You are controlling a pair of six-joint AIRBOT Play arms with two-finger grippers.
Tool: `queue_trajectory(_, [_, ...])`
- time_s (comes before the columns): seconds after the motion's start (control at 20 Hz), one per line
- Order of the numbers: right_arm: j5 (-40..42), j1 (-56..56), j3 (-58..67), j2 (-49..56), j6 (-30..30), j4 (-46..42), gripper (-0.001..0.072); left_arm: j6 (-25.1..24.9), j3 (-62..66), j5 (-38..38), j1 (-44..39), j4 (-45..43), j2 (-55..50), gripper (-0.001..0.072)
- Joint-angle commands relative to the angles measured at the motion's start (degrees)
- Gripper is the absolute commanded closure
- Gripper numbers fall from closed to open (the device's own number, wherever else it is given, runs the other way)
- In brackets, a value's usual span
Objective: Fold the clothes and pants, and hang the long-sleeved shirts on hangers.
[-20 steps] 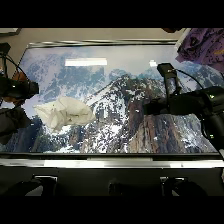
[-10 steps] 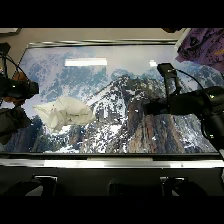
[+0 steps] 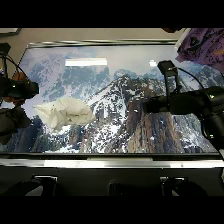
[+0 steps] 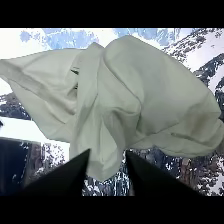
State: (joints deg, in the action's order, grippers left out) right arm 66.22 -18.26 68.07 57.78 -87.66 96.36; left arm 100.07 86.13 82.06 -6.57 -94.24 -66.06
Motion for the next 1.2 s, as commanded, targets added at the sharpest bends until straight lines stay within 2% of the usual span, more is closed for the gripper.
queue_trajectory(0.0, [-0.3, 0.0, 0.0, 0.0, 0.0, 0.0, 0.0679, 2.9, -1.6, 0.0, 0.1, 0.0, -0.6, -0.0013])
queue_trajectory(0.15, [-0.8, 0.0, 0.0, 0.0, 0.0, 0.0, 0.0679, 2.8, -8.6, -2.4, 0.5, 0.0, -4.0, -0.0013])
queue_trajectory(0.4, [-1.6, 0.0, 0.0, 0.0, 0.0, 0.4, 0.0679, 4.1, -20.0, -22.3, 0.4, 1.7, -13.0, -0.0013])
queue_trajectory(0.55, [-1.6, 0.0, 0.0, 0.0, 0.0, 0.5, 0.0679, 5.4, -20.2, -28.8, 0.4, 1.9, -20.7, -0.0013])
queue_trajectory(0.65, [-1.3, 0.0, 0.0, 0.0, 0.0, 0.5, 0.0669, 5.4, -20.1, -29.7, 0.4, 2.0, -24.4, -0.0012])
queue_trajectory(0.7, [-1.3, 0.0, 0.0, 0.0, 0.0, 0.5, 0.0621, 5.3, -19.7, -28.5, 0.4, 2.7, -25.3, 0.0182])
queue_trajectory(0.75, [-1.3, 0.0, 0.0, 0.0, 0.4, 0.5, 0.0618, 5.4, -19.1, -26.1, 0.4, 3.3, -25.3, 0.0704])
queue_trajectory(0.95, [0.1, 0.0, 0.0, 0.0, 4.4, 0.5, 0.0619, 2.1, -13.5, -18.6, -3.1, 10.2, -22.4, 0.0691])
queue_trajectory(1.15, [7.6, 0.0, 0.1, -0.1, 4.2, -1.2, 0.0621, 0.6, -7.5, -18.3, -15.8, 27.7, -18.8, 0.0691])
